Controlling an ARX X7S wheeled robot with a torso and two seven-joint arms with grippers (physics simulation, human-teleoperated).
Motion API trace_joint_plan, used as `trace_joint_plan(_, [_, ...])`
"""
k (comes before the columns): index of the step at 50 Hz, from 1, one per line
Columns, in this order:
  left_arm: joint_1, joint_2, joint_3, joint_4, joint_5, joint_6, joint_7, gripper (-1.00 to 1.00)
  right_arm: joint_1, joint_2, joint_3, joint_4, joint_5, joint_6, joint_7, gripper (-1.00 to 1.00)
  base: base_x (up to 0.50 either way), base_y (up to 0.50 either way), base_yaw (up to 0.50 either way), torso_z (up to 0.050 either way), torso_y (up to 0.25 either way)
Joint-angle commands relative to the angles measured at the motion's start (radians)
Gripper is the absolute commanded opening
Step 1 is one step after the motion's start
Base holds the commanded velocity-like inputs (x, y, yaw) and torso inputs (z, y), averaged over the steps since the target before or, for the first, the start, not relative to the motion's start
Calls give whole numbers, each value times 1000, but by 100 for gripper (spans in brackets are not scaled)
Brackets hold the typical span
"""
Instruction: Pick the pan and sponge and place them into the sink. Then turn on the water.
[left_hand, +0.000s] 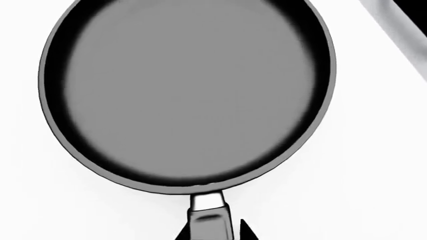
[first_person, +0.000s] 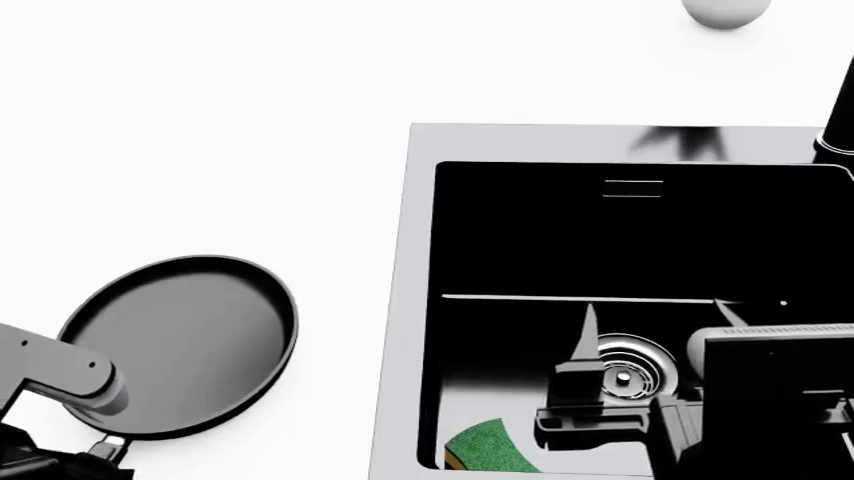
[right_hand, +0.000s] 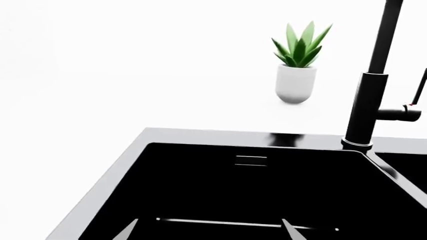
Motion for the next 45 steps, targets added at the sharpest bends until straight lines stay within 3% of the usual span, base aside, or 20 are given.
trace_joint_plan(1, [-5, 1, 18, 13, 13, 16, 44, -100, 12, 14, -1, -25, 1, 20, 17, 100, 0, 0, 0, 0, 0])
trace_joint_plan(14, [-76, -2, -2, 0, 50, 53, 74, -100, 20, 30, 10, -47, 15, 38, 29, 100, 0, 0, 0, 0, 0])
trace_joint_plan(24, [-233, 3, -6, 11, 64, 44, 87, -100, 31, 59, 44, -92, 30, 51, 58, 100, 0, 0, 0, 0, 0])
trace_joint_plan(45, [-270, 20, 43, 22, 118, 54, 148, -100, 58, 101, 59, -103, 76, 109, 64, 100, 1, -38, 0, 0, 1])
